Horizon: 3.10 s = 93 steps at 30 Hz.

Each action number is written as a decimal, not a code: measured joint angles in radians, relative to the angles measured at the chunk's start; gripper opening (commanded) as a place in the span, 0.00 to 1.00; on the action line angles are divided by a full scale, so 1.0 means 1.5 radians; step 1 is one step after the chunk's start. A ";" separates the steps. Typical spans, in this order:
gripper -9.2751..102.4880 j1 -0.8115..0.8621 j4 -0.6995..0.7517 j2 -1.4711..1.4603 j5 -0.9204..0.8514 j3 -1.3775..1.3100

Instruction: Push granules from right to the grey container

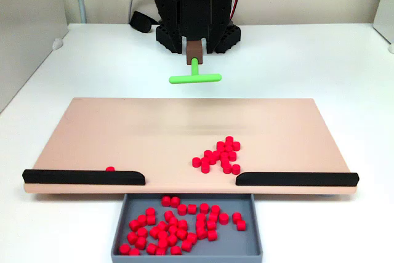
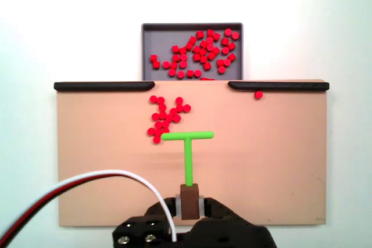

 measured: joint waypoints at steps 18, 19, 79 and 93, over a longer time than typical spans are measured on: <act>0.08 0.054 0.000 0.000 -0.192 0.000; 0.08 0.062 0.000 0.000 -0.233 0.000; 0.08 0.303 0.015 -0.418 -1.082 -0.372; 0.08 0.299 0.006 -0.469 -1.082 -0.421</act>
